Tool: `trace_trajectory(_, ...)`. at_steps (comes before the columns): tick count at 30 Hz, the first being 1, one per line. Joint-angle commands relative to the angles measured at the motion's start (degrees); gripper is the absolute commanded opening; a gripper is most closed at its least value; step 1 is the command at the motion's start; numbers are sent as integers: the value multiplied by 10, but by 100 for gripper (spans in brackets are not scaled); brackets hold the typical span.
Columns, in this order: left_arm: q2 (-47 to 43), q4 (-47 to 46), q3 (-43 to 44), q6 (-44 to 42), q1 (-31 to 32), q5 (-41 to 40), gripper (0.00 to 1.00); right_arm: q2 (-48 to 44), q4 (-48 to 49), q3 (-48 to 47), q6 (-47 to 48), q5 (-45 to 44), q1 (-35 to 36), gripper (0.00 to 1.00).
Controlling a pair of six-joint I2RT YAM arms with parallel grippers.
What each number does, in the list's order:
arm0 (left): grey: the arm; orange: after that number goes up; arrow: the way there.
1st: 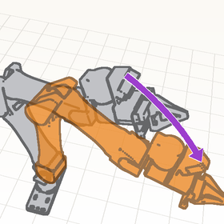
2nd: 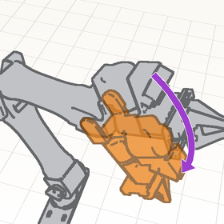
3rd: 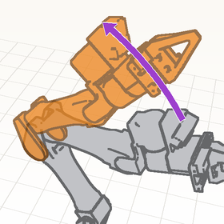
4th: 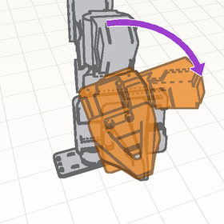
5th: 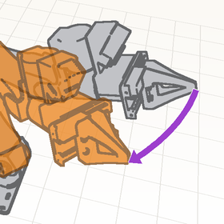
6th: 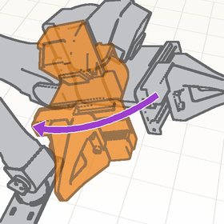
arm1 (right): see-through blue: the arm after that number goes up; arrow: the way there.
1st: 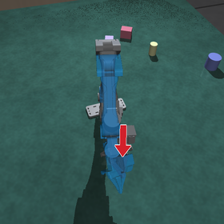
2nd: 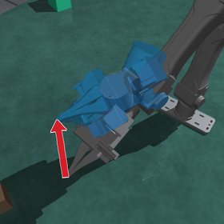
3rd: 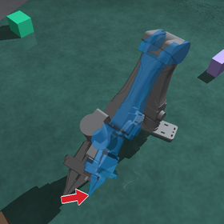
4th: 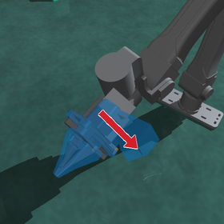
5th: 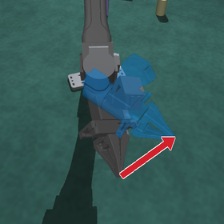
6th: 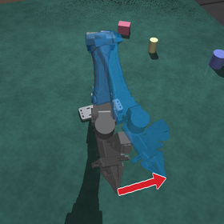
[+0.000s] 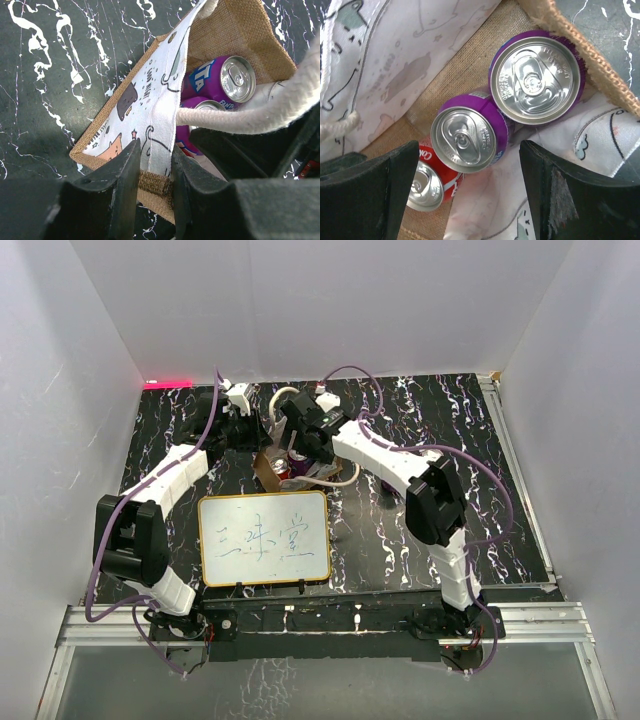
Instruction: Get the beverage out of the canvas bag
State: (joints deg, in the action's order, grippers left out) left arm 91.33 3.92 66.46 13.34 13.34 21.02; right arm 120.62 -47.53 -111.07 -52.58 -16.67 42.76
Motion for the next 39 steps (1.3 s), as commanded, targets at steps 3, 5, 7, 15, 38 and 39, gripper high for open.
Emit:
trace_trajectory(3,-5,4,23,3,4,17,27,43,-58,-53,-107,-48,4,85)
trace_trajectory(5,-5,4,23,3,3,17,27,58,-66,-69,-117,-45,4,85)
trace_trajectory(7,-6,4,24,3,3,16,27,75,-79,-87,-130,-43,4,85)
trace_trajectory(15,-8,6,25,2,4,16,27,116,-102,-98,-163,-58,4,85)
trace_trajectory(38,6,9,28,7,3,18,27,47,-50,-87,-158,-30,3,28)
trace_trajectory(39,6,10,28,7,3,18,27,39,-50,-86,-157,-34,3,27)
